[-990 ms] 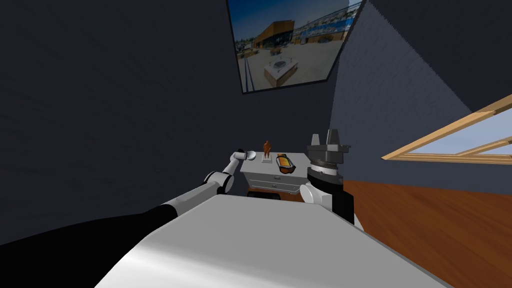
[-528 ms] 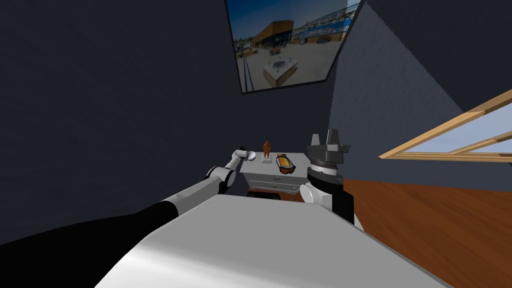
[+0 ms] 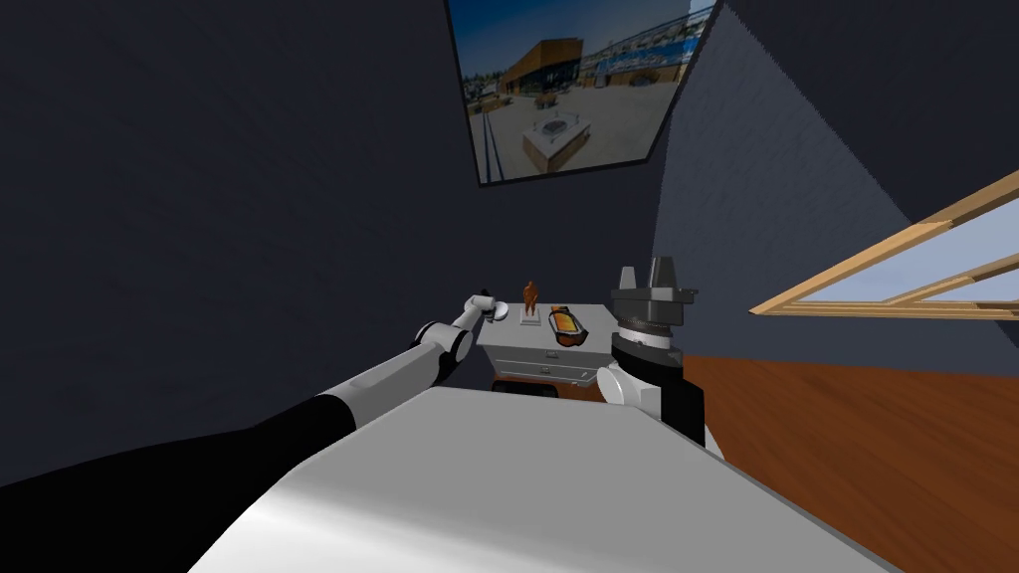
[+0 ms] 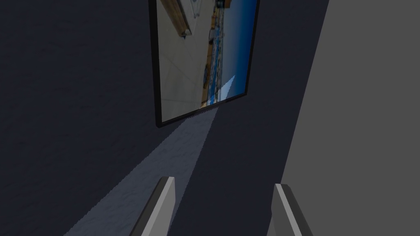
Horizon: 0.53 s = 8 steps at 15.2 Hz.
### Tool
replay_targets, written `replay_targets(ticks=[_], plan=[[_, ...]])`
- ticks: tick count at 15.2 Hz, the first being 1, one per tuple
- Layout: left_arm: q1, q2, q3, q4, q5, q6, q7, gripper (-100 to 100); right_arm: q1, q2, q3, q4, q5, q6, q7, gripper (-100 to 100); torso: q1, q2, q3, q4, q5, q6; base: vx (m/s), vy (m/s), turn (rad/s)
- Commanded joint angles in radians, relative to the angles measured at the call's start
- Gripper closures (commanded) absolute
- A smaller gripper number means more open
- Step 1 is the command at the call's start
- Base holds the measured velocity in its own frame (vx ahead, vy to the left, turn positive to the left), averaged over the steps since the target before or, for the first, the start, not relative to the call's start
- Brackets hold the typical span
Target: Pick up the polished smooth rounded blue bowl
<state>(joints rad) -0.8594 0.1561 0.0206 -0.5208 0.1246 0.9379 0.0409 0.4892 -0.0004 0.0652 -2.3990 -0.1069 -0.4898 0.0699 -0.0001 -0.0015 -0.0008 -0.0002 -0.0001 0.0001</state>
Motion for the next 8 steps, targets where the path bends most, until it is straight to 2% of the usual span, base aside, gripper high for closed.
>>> replay_targets(ticks=[1,2,3,4,5,6,7,8], plan=[[-0.021,-0.003,0.0,0.03,0.002,0.037,0.002,-100,0.0,0.0,0.0,0.0,0.0,0.0,0.0,0,0.0,0.0,0.0,0.0,0.0,0.0,0.022,0.007,-0.034],[-0.051,-0.007,0.0,0.067,0.005,0.067,0.005,-100,0.0,0.0,0.0,0.0,0.0,0.0,0.0,0,0.0,0.0,0.0,0.0,0.0,0.0,0.024,0.003,-0.035],[-0.051,-0.007,0.0,0.068,0.005,0.07,0.005,-100,0.0,0.0,0.0,0.0,0.0,0.0,0.0,0,0.0,0.0,0.0,0.0,0.0,0.0,0.021,0.003,-0.026],[-0.077,-0.01,0.0,0.102,0.007,0.099,0.007,-100,0.0,0.0,0.0,0.0,0.0,0.0,0.0,0,0.0,0.0,0.0,0.0,0.0,0.0,0.02,0.005,-0.026],[-0.077,-0.01,0.0,0.102,0.007,0.099,0.007,-100,0.0,0.0,0.0,0.0,0.0,0.0,0.0,0,0.0,0.0,0.0,0.0,0.0,0.0,0.018,0.003,-0.028],[-0.101,-0.013,0.0,0.13,0.009,0.125,0.009,-100,0.0,0.0,0.0,0.0,0.0,0.0,0.0,0,0.0,0.0,0.0,0.0,0.0,0.0,0.017,0.0,-0.029],[-0.101,-0.013,0.0,0.132,0.009,0.125,0.009,-100,0.0,0.0,0.0,0.0,0.0,0.0,0.0,0,0.0,0.0,0.0,0.0,0.0,0.0,0.015,-0.001,-0.027],[-0.121,-0.016,0.0,0.157,0.011,0.147,0.011,-100,0.0,0.0,0.0,0.0,0.0,0.0,0.0,0,0.0,0.0,0.0,0.0,0.0,0.0,0.016,-0.001,-0.027]])
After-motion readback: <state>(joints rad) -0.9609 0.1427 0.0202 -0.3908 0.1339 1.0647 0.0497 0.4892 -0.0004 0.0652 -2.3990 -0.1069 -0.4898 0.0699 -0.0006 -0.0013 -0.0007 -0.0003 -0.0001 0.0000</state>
